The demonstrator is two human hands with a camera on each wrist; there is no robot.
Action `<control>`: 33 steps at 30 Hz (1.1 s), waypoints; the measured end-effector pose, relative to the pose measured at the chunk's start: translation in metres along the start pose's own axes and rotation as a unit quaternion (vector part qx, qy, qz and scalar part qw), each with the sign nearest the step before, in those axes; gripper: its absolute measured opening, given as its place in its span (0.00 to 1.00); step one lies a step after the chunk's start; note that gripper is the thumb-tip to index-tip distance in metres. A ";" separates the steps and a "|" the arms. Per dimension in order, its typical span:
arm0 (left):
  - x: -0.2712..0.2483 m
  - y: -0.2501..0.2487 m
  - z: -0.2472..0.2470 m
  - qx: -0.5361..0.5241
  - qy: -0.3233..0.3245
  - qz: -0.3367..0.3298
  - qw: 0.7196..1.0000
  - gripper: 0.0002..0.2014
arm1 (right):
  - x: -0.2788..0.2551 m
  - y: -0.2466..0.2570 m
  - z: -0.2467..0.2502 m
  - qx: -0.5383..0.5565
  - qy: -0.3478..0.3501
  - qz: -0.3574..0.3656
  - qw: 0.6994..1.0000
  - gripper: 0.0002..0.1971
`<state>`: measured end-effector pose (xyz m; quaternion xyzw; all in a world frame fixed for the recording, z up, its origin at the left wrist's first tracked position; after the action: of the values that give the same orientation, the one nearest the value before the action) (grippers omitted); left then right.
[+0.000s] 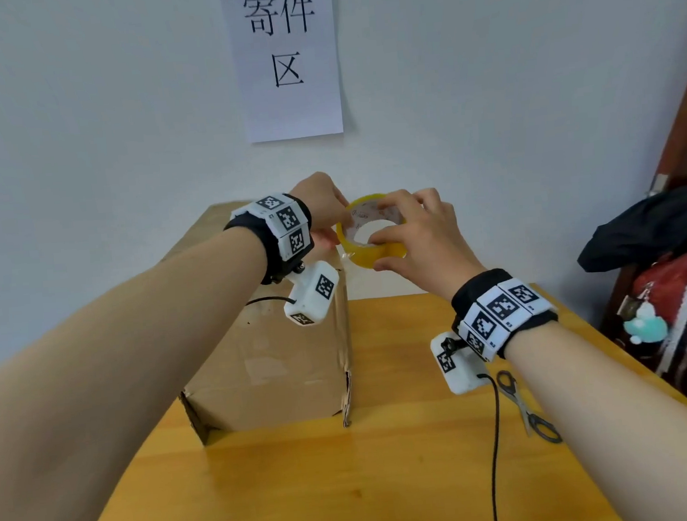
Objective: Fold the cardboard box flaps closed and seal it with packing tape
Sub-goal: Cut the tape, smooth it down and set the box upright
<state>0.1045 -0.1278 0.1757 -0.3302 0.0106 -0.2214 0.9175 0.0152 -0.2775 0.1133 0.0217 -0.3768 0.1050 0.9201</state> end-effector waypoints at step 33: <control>0.009 -0.024 -0.023 0.093 -0.030 0.022 0.995 0.12 | -0.208 -0.121 -0.078 -0.037 0.459 -0.486 0.743 0.10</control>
<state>0.0993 -0.1620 0.1738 -0.2496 -0.0305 -0.1913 0.9488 -0.0502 -0.4232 -0.0823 0.1164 0.1495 -0.3731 0.9083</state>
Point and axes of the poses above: each hand's wrist, its own x-axis towards the middle knuckle, its own z-axis out of the back of the hand, y = z × x, the point moved 2 cm from there along x, towards the middle knuckle
